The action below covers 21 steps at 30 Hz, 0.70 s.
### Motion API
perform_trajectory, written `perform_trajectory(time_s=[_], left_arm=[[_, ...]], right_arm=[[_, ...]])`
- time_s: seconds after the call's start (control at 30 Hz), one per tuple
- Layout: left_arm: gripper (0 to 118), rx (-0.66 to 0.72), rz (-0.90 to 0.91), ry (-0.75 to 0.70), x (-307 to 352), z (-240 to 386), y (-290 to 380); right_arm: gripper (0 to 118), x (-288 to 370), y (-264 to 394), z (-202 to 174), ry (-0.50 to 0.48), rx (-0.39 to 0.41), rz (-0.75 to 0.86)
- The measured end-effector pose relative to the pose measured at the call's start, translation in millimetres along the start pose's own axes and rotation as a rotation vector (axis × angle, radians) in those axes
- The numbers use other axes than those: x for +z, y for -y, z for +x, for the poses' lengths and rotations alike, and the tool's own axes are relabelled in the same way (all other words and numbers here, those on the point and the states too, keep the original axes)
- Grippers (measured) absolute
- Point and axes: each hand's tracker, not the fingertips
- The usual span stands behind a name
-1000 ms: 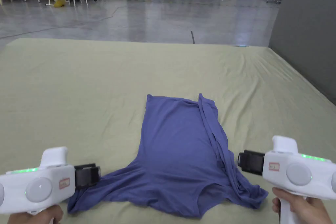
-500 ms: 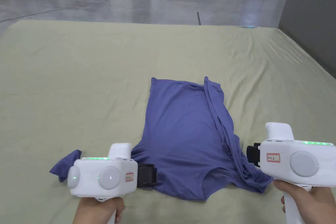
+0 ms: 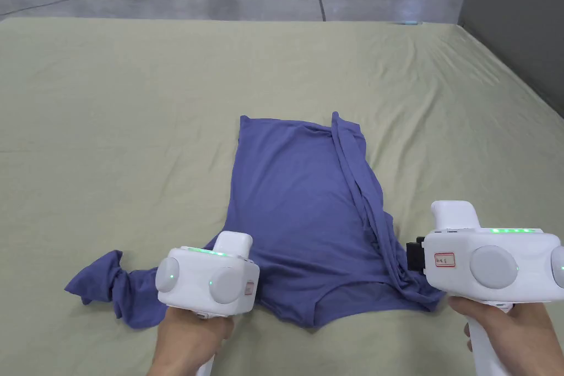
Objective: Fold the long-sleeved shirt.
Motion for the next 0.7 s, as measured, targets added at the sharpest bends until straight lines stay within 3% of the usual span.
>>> perform_trajectory(time_s=[0.17, 0.3, 0.4, 0.47, 0.53, 0.57, 0.6, 0.63, 0.67, 0.7], left_arm=[[0, 0.098, 0.081, 0.051, 17, -27, -9], [0, 0.1, 0.078, 0.087, 12, -40, -31], [0, 0.092, 0.079, 0.1, 4, -43, -49], [0, 0.104, 0.097, 0.118, 3, -45, -53], [0, 0.145, 0.1, 0.182, 4, -47, -52], [0, 0.148, 0.098, 0.21, 4, -49, -50], [0, 0.159, 0.095, 0.228, 4, -49, -47], [0, 0.175, 0.092, 0.23, 2, -50, -46], [0, 0.204, 0.086, 0.244, -2, -53, -45], [0, 0.222, 0.059, 0.27, -9, -56, -47]], right_arm=[[2, -6, -35, -16, -0.036, 0.051, 0.012], [2, -32, -116, -53, -0.135, 0.16, 0.039], [2, -76, -192, -92, -0.174, 0.231, 0.033], [2, -118, -242, -116, -0.227, 0.231, 0.004], [3, -168, -285, -141, -0.211, 0.28, -0.025], [12, -196, -304, -153, -0.204, 0.293, -0.04], [43, -226, -322, -165, -0.183, 0.317, -0.074], [87, -254, -335, -175, -0.174, 0.33, -0.116], [115, -285, -347, -185, -0.164, 0.348, -0.16], [115, -309, -355, -194, -0.162, 0.339, -0.141]])
